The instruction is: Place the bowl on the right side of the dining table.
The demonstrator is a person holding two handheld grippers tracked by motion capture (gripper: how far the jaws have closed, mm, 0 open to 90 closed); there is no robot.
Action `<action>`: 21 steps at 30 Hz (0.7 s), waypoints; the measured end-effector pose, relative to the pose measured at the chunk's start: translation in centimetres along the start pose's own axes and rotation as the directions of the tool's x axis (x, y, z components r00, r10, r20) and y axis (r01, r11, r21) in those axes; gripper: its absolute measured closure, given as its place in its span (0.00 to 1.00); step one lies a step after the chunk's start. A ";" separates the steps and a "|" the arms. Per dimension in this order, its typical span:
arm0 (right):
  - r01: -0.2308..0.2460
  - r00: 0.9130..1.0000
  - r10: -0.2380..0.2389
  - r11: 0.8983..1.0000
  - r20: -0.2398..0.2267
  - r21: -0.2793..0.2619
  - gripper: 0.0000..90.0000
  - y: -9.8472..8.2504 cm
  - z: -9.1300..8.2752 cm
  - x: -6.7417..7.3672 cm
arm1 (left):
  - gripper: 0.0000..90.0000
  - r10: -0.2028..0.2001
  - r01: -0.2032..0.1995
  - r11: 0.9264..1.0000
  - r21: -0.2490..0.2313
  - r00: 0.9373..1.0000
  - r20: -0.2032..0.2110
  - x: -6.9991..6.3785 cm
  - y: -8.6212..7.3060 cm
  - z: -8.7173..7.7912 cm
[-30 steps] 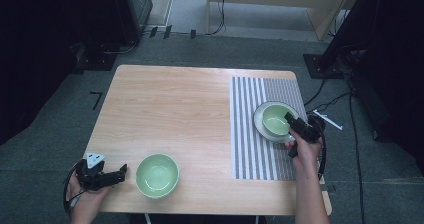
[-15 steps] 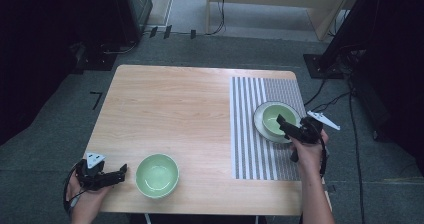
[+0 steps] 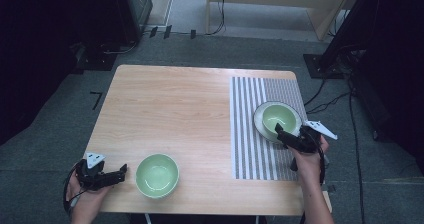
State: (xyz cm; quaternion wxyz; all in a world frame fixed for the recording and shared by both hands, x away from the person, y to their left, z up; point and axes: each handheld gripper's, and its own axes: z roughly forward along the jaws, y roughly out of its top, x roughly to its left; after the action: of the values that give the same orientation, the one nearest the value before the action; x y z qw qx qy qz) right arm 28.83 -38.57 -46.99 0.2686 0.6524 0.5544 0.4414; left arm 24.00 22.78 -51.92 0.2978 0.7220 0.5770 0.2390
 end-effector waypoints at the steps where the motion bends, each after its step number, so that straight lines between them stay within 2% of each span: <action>1: -0.001 1.000 0.001 1.000 -0.001 0.002 0.00 -0.1 -0.1 0.1 | 0.00 0.000 0.000 1.000 0.000 1.000 0.000 0.0 0.0 0.0; 21: 0.059 0.998 -0.059 0.998 0.028 0.009 0.00 -1.9 -3.1 -0.1 | 0.00 0.000 0.000 1.000 0.000 1.000 0.000 0.0 0.0 0.0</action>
State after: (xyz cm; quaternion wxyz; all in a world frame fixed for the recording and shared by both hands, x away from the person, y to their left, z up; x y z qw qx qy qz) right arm 25.15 -38.64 -47.19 0.2865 0.6430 0.5714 0.4218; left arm 24.00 22.78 -51.92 0.2979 0.7220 0.5770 0.2389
